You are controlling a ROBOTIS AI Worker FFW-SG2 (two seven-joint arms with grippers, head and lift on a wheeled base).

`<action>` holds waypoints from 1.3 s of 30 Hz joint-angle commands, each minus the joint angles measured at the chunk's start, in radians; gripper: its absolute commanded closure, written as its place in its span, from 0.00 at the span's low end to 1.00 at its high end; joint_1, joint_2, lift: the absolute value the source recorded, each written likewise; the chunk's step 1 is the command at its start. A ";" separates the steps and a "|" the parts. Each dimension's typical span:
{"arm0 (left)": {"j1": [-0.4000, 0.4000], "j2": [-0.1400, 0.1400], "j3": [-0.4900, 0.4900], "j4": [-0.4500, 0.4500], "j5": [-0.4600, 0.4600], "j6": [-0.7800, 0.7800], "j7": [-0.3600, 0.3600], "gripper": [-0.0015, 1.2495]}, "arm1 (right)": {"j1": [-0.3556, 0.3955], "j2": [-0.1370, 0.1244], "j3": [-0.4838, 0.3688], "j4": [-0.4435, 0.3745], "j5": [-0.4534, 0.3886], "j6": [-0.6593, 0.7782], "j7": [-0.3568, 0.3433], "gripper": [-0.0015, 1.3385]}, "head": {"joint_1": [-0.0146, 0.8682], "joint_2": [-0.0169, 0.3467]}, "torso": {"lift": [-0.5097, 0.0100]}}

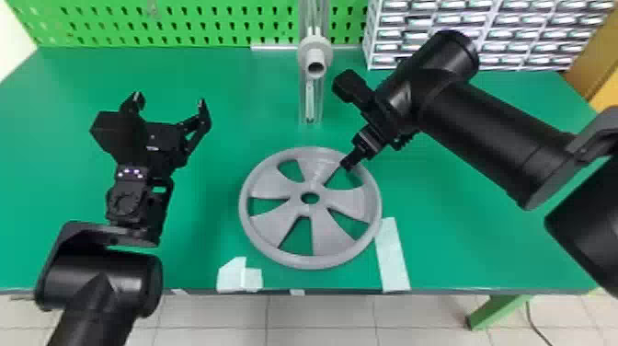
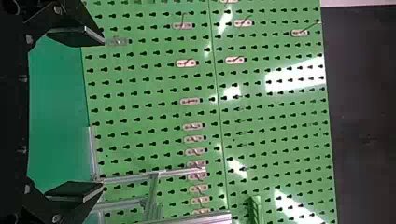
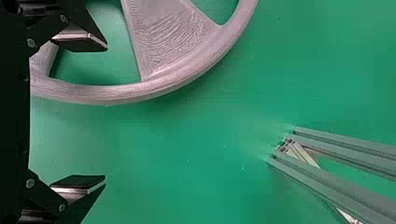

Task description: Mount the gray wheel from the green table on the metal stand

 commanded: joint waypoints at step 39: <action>-0.007 0.002 0.000 0.000 0.002 0.000 0.001 0.15 | 0.019 0.002 0.015 0.025 -0.027 -0.012 -0.041 0.21 | 1.00 0.19 | 0.79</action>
